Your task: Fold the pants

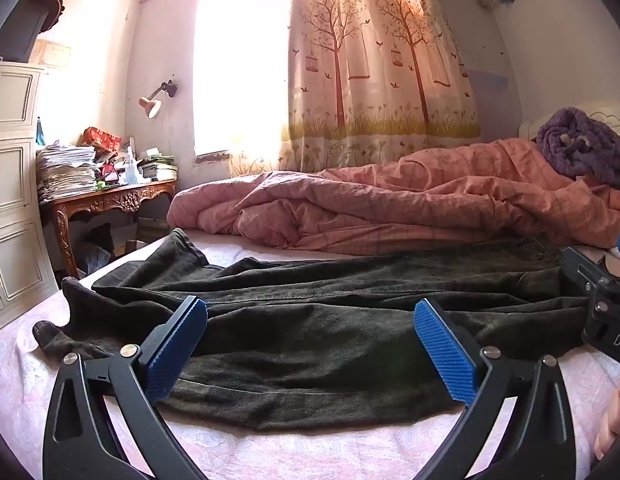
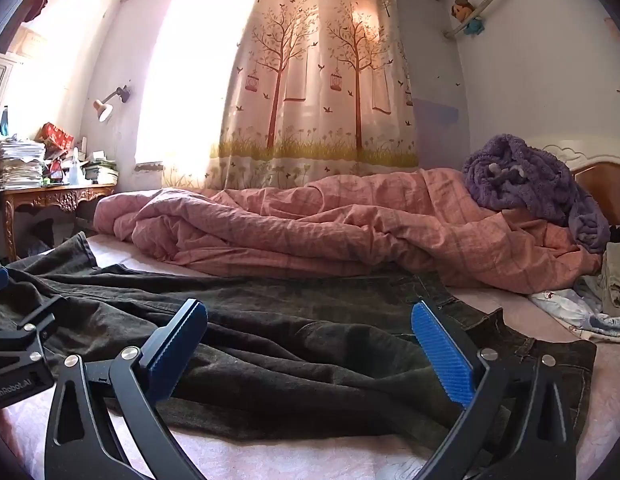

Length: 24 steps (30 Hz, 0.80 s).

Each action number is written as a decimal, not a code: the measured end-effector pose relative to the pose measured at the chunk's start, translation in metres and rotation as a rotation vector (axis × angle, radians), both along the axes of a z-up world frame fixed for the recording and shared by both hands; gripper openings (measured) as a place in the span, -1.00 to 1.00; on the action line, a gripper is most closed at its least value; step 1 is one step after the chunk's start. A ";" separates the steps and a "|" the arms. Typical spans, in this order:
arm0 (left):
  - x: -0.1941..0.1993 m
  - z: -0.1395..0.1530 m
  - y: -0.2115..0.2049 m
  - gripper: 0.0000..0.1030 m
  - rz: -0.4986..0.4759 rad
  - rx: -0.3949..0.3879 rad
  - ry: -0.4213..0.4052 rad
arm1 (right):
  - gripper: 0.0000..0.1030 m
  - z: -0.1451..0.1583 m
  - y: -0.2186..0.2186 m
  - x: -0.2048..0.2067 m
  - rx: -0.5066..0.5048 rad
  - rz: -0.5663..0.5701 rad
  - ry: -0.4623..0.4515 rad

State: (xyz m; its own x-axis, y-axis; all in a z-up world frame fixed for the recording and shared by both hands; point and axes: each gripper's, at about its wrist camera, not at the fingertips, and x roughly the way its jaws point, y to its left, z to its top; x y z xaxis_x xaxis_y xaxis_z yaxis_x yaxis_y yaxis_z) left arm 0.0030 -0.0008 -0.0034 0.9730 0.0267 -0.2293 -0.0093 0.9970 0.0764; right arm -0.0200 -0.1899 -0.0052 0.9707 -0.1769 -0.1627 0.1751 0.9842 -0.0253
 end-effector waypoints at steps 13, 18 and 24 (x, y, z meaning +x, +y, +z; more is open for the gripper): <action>0.003 0.002 -0.001 1.00 0.006 0.006 0.011 | 0.99 -0.003 0.002 0.002 0.013 0.010 0.009; 0.003 0.003 -0.001 1.00 0.006 0.006 0.011 | 0.99 -0.002 0.001 0.002 0.013 0.012 0.011; 0.003 0.003 -0.003 1.00 -0.006 0.005 0.012 | 0.99 -0.001 -0.003 -0.001 0.031 0.001 -0.008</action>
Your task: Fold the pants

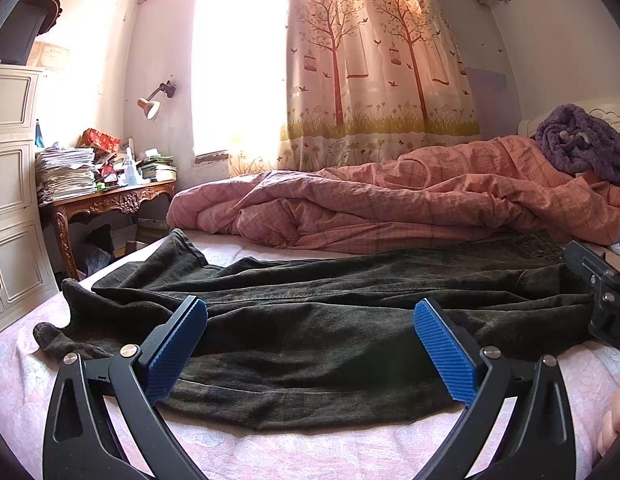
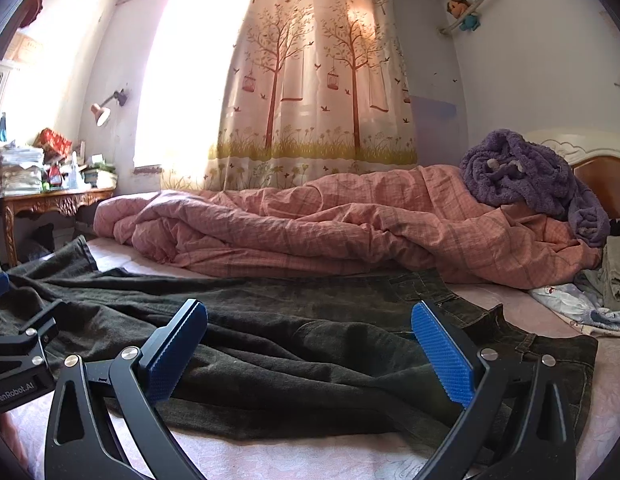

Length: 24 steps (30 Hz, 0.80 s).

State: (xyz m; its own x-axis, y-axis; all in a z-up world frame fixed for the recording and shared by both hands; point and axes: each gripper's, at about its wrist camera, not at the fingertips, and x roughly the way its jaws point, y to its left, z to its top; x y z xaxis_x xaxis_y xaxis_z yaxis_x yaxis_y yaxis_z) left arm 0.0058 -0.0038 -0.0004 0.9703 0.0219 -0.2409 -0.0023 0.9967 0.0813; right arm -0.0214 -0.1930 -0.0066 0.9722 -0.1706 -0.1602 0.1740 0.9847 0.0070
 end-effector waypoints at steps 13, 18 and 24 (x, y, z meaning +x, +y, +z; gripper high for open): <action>-0.005 0.000 0.001 1.00 -0.006 0.002 -0.022 | 0.99 0.002 0.002 0.000 -0.016 0.010 0.008; -0.005 0.000 0.005 1.00 -0.001 -0.013 -0.024 | 0.99 0.002 0.001 0.001 -0.018 0.009 0.010; -0.005 0.000 0.006 1.00 0.000 -0.013 -0.024 | 0.99 0.002 0.002 0.001 -0.021 0.008 0.009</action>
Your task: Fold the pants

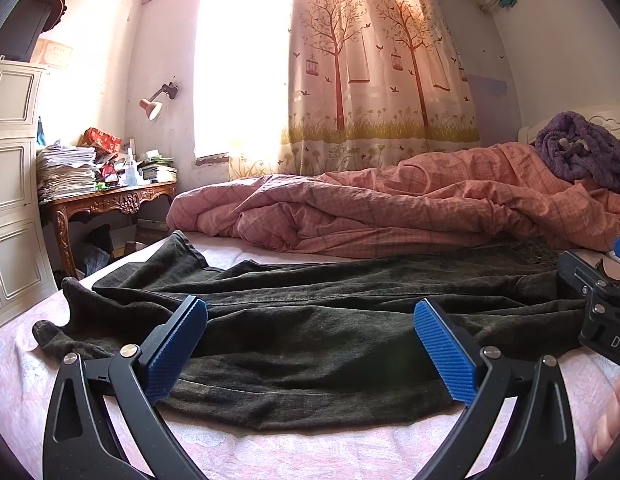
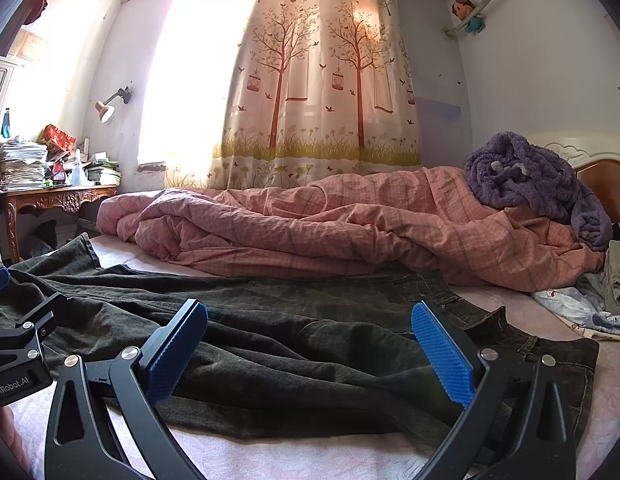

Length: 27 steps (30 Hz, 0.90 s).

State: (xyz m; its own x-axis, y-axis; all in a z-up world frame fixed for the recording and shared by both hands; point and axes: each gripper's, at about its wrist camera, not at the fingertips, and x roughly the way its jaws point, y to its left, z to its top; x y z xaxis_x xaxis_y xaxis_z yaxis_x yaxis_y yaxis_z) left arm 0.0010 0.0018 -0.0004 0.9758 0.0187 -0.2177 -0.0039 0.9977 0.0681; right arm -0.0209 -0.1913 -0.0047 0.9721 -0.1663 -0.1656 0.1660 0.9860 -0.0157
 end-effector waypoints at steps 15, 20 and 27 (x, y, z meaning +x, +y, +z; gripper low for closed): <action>0.000 -0.001 0.003 1.00 0.003 0.003 0.005 | 0.99 0.000 0.000 0.000 -0.004 0.000 -0.001; 0.001 -0.002 0.004 1.00 0.004 0.005 0.006 | 0.99 -0.001 0.000 0.000 -0.004 -0.001 -0.001; 0.003 -0.002 0.004 1.00 0.005 0.006 0.007 | 0.99 0.000 0.000 0.000 -0.004 -0.001 -0.002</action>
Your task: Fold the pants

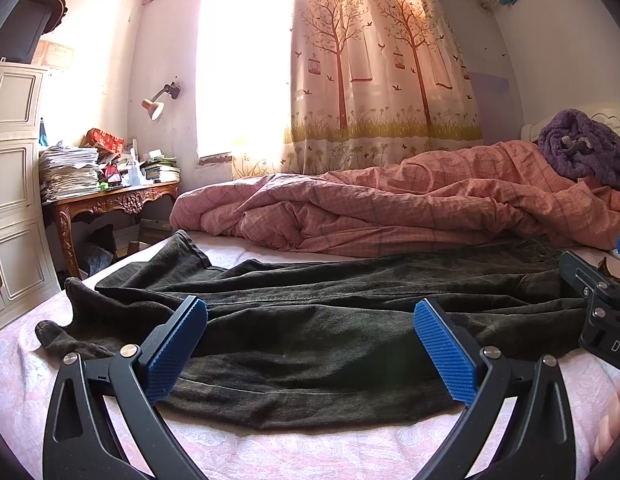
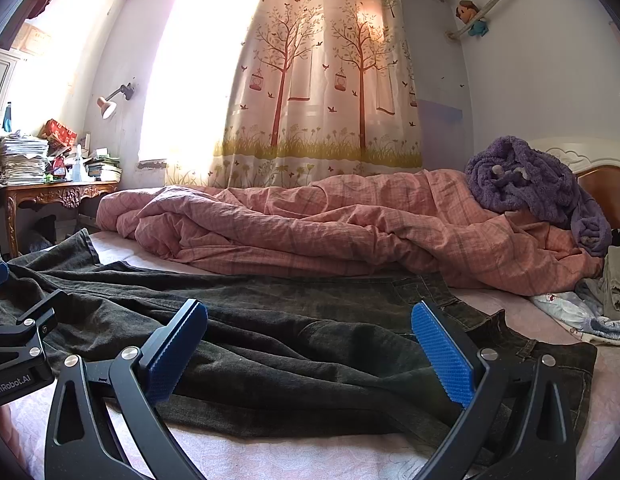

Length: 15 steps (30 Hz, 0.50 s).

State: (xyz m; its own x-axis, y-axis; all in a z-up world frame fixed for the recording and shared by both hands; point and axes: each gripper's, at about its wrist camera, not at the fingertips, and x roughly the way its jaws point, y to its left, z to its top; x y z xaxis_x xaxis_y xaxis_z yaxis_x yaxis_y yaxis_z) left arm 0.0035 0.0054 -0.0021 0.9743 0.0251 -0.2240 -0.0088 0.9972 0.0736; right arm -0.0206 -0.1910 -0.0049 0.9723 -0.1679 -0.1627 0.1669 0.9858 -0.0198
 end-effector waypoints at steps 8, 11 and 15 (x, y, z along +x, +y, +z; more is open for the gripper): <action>0.000 0.000 0.000 1.00 -0.001 0.001 0.001 | 0.99 0.000 0.001 0.000 -0.003 0.000 0.002; 0.000 -0.001 0.000 1.00 0.000 0.001 0.001 | 0.99 0.000 0.001 0.000 -0.003 0.000 0.002; 0.000 -0.001 0.001 1.00 0.000 0.001 0.000 | 0.99 0.000 0.001 0.000 -0.004 0.000 0.002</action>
